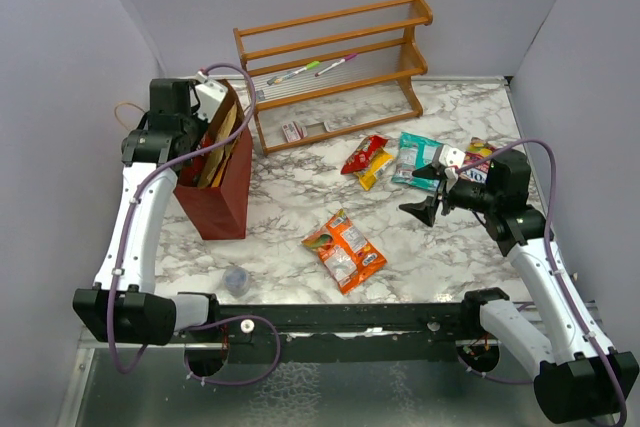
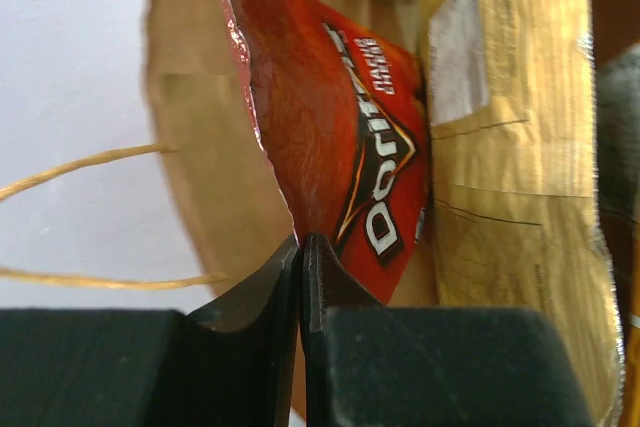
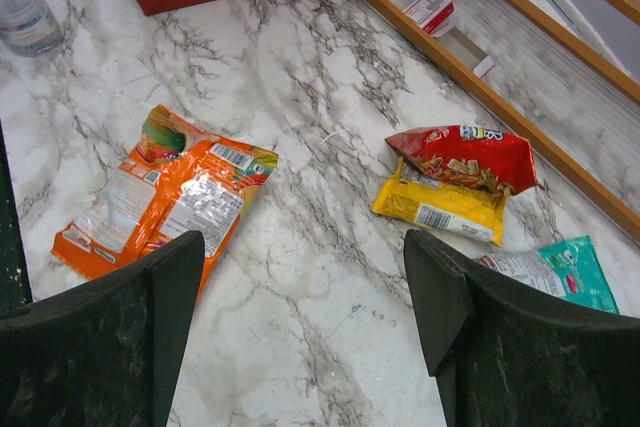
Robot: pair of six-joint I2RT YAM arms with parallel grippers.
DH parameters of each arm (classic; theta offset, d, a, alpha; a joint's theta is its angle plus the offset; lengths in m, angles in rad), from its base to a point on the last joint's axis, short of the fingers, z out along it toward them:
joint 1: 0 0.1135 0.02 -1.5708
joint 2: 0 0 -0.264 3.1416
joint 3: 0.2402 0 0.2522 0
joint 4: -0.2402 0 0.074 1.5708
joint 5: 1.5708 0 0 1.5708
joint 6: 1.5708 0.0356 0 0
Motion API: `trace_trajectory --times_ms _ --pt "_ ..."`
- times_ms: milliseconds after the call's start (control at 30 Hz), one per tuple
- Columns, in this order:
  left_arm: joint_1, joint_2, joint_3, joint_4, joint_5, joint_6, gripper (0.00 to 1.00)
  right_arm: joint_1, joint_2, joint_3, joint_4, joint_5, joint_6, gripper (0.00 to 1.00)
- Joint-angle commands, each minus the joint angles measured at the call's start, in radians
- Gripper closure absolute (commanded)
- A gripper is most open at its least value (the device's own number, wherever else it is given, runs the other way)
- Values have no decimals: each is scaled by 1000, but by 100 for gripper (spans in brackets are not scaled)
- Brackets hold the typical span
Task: Place the snacks into the paper bag
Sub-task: Place the snack in the paper bag, then pick up the snack from the center of the board.
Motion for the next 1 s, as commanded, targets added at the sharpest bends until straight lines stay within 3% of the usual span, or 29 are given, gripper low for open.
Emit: trace_trajectory --times_ms 0,733,967 --pt "8 -28 -49 19 160 -11 89 -2 -11 -7 19 5 -17 20" --pt "7 -49 -57 66 194 -2 51 -2 -3 -13 27 24 -9 19" --pt "8 -120 -33 127 236 -21 32 -3 13 -21 75 175 42 17"
